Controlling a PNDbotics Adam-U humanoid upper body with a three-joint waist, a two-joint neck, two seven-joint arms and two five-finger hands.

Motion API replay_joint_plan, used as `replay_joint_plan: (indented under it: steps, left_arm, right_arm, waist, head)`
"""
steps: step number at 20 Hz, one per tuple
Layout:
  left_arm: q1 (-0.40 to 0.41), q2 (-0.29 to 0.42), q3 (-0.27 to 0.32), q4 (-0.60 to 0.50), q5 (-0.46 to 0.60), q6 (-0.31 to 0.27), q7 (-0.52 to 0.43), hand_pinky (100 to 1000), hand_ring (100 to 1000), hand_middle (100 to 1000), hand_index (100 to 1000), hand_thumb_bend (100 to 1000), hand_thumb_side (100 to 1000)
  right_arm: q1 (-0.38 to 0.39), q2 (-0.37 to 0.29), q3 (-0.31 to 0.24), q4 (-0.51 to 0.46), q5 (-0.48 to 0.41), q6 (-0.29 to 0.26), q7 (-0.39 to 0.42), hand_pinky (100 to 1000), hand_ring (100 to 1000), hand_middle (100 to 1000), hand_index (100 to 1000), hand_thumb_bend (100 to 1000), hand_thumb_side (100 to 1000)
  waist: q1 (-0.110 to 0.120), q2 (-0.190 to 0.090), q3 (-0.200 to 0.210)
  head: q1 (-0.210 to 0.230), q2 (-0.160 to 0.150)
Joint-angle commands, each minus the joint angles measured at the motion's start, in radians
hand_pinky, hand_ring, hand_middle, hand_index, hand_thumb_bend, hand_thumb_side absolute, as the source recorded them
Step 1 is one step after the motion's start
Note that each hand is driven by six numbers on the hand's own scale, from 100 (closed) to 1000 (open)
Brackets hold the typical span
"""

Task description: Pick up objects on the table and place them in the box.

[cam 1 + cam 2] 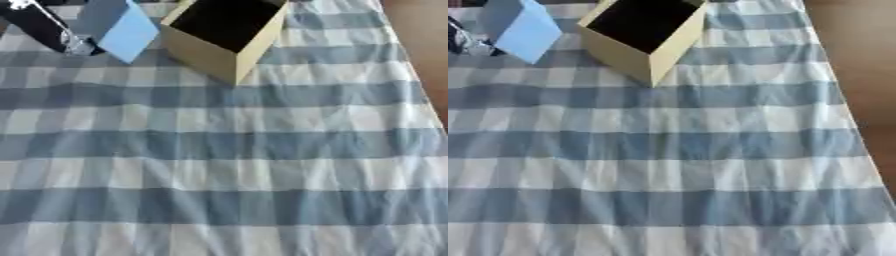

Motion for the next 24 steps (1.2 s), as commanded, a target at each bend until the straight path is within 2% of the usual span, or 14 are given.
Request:
replay_joint_plan:
  steps: [1, 2, 3, 10, 24]
  left_arm:
    - [-0.053, -0.033, 0.027, 0.059, 0.002, 0.020, 0.037, 316, 501, 516, 558, 100, 120]
    - [-0.064, -0.047, 0.031, 0.079, 0.001, 0.024, 0.047, 310, 496, 517, 556, 100, 176]
    - [-0.074, -0.062, 0.035, 0.100, -0.002, 0.028, 0.060, 309, 495, 516, 555, 100, 134]
    - [-0.139, -0.137, 0.037, 0.181, -0.045, 0.030, 0.124, 302, 491, 515, 553, 100, 144]
    - [-0.210, -0.243, 0.061, 0.360, -0.225, 0.001, 0.232, 317, 491, 516, 558, 100, 123]
  right_arm:
    - [-0.020, -0.021, 0.000, -0.020, -0.004, -0.004, 0.005, 735, 749, 719, 847, 100, 949]
    - [-0.022, -0.021, 0.001, -0.020, -0.003, -0.005, 0.005, 735, 749, 720, 847, 100, 981]
    - [-0.023, -0.020, 0.001, -0.020, -0.003, -0.006, 0.006, 735, 749, 720, 847, 100, 947]
    - [-0.040, -0.012, 0.004, -0.020, -0.003, -0.012, 0.009, 736, 749, 720, 847, 100, 947]
    - [-0.087, 0.001, 0.015, -0.020, -0.016, -0.016, 0.026, 736, 748, 721, 847, 100, 952]
  waist:
    - [-0.004, -0.021, 0.003]
    - [-0.006, -0.021, 0.004]
    - [-0.008, -0.021, 0.005]
    - [-0.013, -0.011, 0.000]
    - [0.011, 0.040, -0.084]
  head:
    - [0.002, -0.021]
    - [0.002, -0.026]
    - [0.004, -0.033]
    - [0.016, -0.065]
    - [0.063, -0.134]
